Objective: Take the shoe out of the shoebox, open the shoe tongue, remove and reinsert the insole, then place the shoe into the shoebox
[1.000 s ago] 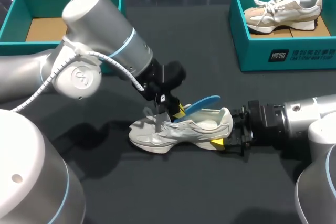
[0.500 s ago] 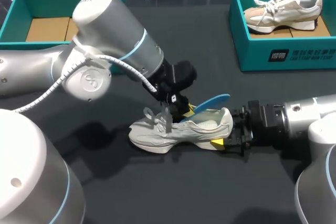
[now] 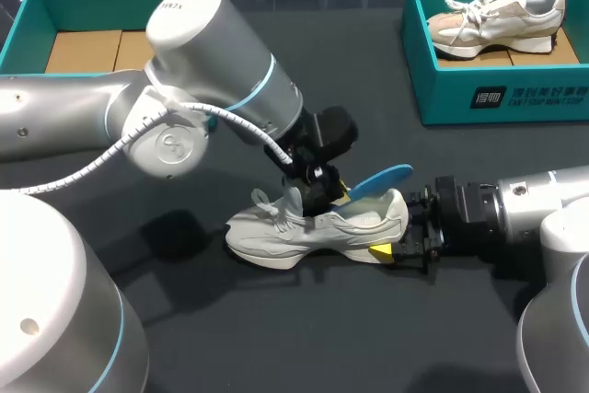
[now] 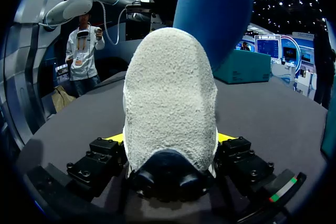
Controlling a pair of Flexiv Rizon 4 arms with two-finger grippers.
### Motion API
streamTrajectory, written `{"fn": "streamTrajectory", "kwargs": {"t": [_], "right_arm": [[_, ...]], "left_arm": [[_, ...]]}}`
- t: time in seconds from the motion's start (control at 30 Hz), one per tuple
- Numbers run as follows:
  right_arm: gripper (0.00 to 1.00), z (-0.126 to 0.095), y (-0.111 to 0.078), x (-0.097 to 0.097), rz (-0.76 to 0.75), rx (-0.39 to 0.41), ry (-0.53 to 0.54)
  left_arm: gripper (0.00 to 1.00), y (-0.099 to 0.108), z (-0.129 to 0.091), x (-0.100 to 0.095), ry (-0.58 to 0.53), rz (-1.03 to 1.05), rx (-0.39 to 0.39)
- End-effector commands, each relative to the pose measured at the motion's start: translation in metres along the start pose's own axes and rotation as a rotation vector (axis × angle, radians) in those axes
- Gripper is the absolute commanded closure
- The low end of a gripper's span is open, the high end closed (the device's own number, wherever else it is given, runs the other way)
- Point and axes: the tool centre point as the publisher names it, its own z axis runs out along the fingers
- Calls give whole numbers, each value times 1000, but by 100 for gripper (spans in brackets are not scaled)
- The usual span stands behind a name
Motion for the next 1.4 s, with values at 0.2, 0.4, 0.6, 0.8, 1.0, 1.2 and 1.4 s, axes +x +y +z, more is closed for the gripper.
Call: {"fn": "streamTrajectory", "kwargs": {"t": [0.2,0.4,0.6,0.8,1.0,1.2,1.4], "right_arm": [[100,1,1,1,0,5,0],[100,1,1,1,0,5,0],[100,1,1,1,0,5,0],[100,1,1,1,0,5,0],[100,1,1,1,0,5,0],[100,1,1,1,0,5,0],[100,1,1,1,0,5,0]], "left_arm": [[56,-1,-7,9,-43,1,55],[50,-10,-6,17,-83,11,86],[39,-19,-1,21,-140,20,121],[47,-25,3,21,-184,16,152],[48,-27,7,21,-220,23,176],[45,-27,13,18,-261,35,184],[47,-28,19,16,-281,39,197]]}}
